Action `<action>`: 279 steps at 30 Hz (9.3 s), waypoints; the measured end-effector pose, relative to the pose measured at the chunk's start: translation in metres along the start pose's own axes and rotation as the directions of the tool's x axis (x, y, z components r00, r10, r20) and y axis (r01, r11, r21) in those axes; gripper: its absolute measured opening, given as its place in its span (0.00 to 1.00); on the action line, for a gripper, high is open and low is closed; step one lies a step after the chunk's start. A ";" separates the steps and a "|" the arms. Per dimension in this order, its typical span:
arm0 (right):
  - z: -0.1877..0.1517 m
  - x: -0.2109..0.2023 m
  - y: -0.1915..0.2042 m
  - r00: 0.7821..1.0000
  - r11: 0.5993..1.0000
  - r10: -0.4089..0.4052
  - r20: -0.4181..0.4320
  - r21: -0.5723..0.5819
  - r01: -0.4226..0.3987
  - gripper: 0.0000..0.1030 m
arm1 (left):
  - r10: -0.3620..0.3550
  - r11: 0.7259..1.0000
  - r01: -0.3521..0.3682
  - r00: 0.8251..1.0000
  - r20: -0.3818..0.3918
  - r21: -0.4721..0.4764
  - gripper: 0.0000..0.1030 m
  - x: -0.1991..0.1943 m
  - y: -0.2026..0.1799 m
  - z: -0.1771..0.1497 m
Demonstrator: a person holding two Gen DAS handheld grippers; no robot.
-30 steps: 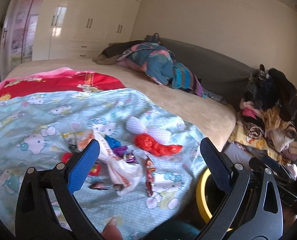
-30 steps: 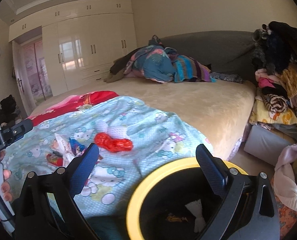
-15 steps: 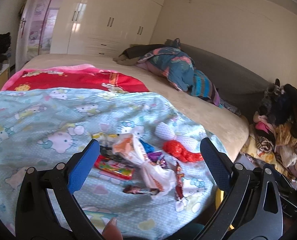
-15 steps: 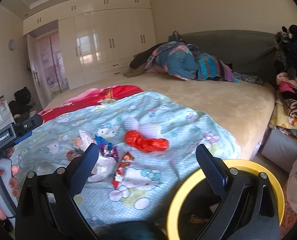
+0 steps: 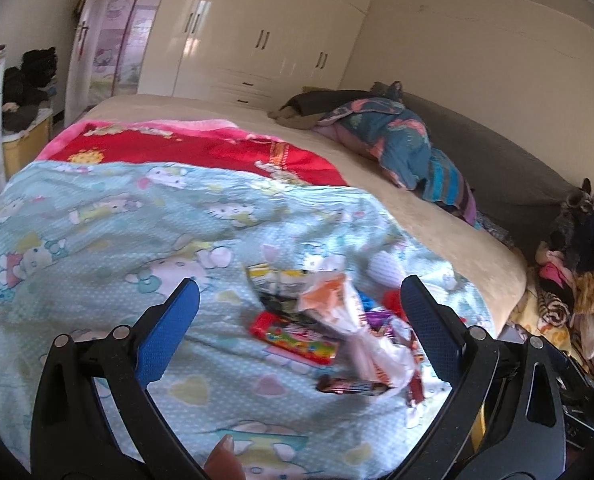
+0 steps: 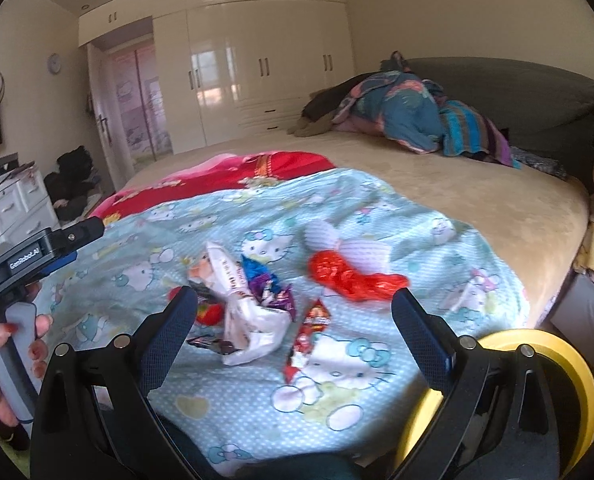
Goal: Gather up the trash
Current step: 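Move both open tools back over the trash on the quilt, then grasp the red-capped candy tube with the left tool while the right grasps the white bag, then carry the candy tube in the left tool and the bag in the right tool to the bin, then open the left tool over the bin while the right tool releases the white bag, then move both open tools back toward the remaining wrappers on the quilt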
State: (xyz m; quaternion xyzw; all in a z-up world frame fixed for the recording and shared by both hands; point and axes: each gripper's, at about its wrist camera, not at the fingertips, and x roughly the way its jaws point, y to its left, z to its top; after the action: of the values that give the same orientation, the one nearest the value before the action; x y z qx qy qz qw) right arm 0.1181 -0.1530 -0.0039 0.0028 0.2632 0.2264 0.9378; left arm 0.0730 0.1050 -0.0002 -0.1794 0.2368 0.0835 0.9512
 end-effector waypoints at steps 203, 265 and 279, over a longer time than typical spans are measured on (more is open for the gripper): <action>-0.105 -0.091 -0.232 0.945 0.885 -0.277 -0.177 0.337 0.322 0.33 | -0.491 0.721 0.649 0.725 -0.482 0.241 0.22 0.014 -0.261 -0.151; -0.054 -0.080 -0.113 0.986 0.979 -0.165 0.003 0.124 0.163 0.78 | -0.278 0.940 0.293 0.955 -0.104 0.176 0.89 0.000 -0.158 -0.068; -0.029 -0.050 -0.069 0.997 0.994 -0.078 0.021 0.076 0.076 0.79 | -0.198 0.975 0.203 0.978 -0.061 0.088 0.89 0.010 -0.118 -0.046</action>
State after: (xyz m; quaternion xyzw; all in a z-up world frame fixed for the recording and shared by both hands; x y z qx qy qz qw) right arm 0.0950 -0.2396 -0.0126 0.0307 0.2605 0.1799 0.9481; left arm 0.0913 -0.0201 -0.0078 -0.1597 0.2459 -0.0290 0.9556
